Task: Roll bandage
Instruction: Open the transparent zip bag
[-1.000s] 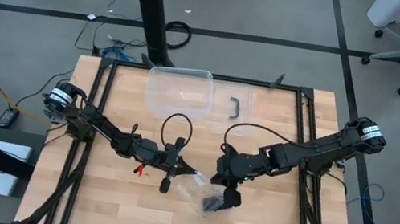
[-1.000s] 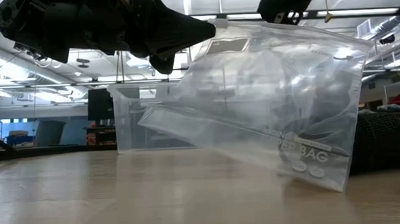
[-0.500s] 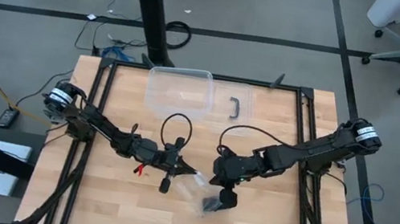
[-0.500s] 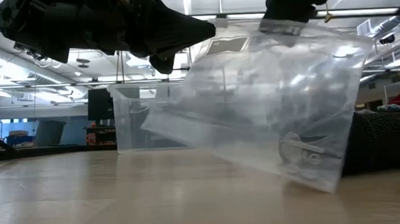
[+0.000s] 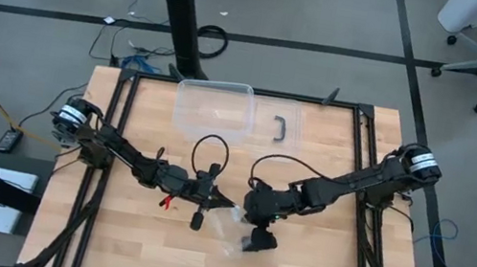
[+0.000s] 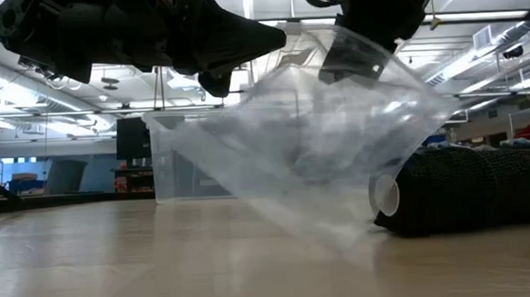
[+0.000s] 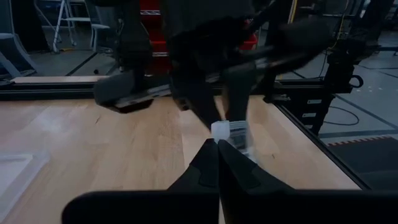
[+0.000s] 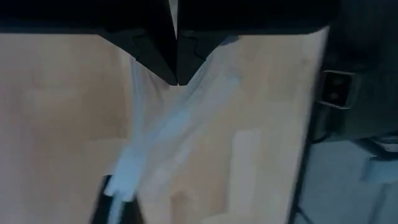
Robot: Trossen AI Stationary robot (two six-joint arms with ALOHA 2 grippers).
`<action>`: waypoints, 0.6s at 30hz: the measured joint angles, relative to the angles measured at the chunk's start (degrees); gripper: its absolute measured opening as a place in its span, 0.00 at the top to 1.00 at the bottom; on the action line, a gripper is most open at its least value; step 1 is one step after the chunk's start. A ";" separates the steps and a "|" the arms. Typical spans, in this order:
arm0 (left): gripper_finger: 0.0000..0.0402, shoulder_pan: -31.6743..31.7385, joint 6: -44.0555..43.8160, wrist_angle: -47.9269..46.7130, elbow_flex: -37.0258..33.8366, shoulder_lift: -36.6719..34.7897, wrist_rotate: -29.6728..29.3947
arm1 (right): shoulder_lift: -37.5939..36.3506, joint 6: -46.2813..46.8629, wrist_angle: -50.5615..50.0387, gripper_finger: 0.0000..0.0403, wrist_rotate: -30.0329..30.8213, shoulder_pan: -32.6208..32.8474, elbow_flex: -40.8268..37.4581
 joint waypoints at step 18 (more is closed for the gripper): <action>1.00 -1.29 0.17 -1.69 0.29 0.00 -2.28 | 2.01 7.01 41.96 1.00 4.54 2.78 -18.65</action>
